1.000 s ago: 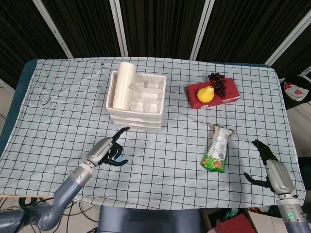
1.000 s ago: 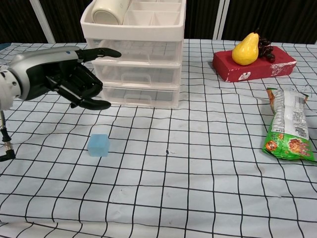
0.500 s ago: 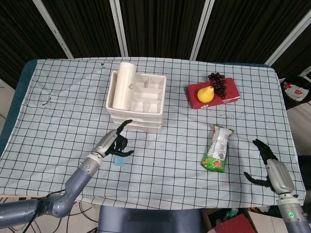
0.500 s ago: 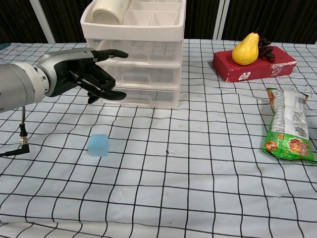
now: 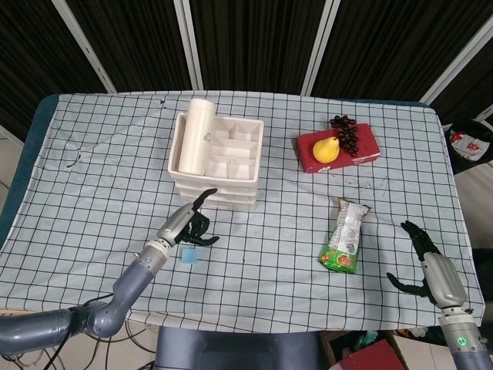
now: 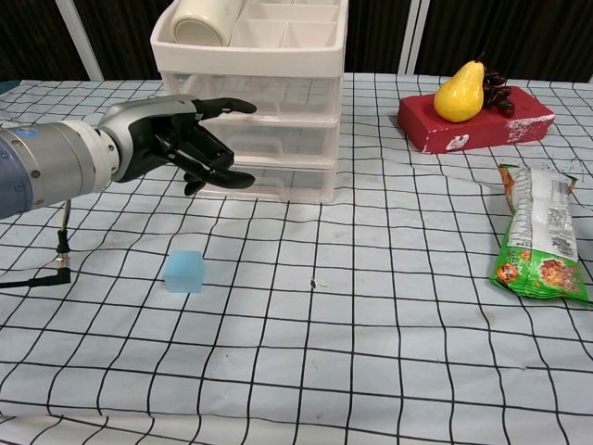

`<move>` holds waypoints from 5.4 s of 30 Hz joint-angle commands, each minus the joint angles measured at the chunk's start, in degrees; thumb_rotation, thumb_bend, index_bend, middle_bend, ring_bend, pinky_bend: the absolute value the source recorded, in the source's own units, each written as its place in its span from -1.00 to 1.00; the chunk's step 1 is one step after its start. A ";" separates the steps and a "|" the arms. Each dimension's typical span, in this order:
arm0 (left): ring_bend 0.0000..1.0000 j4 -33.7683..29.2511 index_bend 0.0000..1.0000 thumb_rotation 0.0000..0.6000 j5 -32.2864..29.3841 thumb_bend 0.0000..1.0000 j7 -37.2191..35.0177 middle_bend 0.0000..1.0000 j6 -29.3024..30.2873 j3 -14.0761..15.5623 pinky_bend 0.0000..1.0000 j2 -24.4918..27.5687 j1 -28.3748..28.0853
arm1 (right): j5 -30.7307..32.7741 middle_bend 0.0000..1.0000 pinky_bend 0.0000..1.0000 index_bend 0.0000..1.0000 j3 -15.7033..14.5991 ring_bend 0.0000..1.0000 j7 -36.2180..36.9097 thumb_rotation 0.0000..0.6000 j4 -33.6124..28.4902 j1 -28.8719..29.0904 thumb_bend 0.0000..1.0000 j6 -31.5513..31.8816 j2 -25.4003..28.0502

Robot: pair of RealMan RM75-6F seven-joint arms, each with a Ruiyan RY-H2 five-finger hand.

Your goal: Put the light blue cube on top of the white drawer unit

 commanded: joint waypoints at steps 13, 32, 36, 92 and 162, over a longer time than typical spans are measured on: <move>0.65 2.07 -0.95 1.00 -1.23 -0.53 1.32 0.71 -0.59 -0.69 0.51 -2.26 -2.07 | -0.09 -1.00 -0.69 -1.00 -0.05 -1.00 0.21 1.00 -0.01 0.00 -0.59 -0.06 0.09; 0.65 5.42 -0.94 1.00 -2.98 -0.52 2.24 0.72 -0.88 -1.77 0.51 -5.36 -4.21 | -0.14 -1.00 -0.69 -1.00 -0.09 -1.00 0.31 1.00 0.00 -0.02 -0.59 -0.09 0.16; 0.65 5.46 -0.84 1.00 -2.93 -0.52 2.13 0.72 -1.24 -1.61 0.51 -5.48 -4.30 | -0.12 -1.00 -0.69 -1.00 -0.07 -1.00 0.28 1.00 0.02 -0.02 -0.59 -0.07 0.15; 0.73 -4.53 -0.60 1.00 17.04 -0.52 29.40 0.82 23.31 4.45 0.51 0.31 8.33 | -0.33 -1.00 -0.69 -1.00 -0.14 -1.00 -0.29 1.00 -0.05 -0.20 -0.59 0.34 -0.01; 0.97 -9.42 -0.44 1.00 19.54 -0.71 31.92 1.00 21.82 17.95 0.80 12.53 17.90 | -0.60 -1.00 -0.69 -1.00 -0.19 -1.00 -0.61 1.00 -0.19 -0.44 -0.59 0.90 -0.18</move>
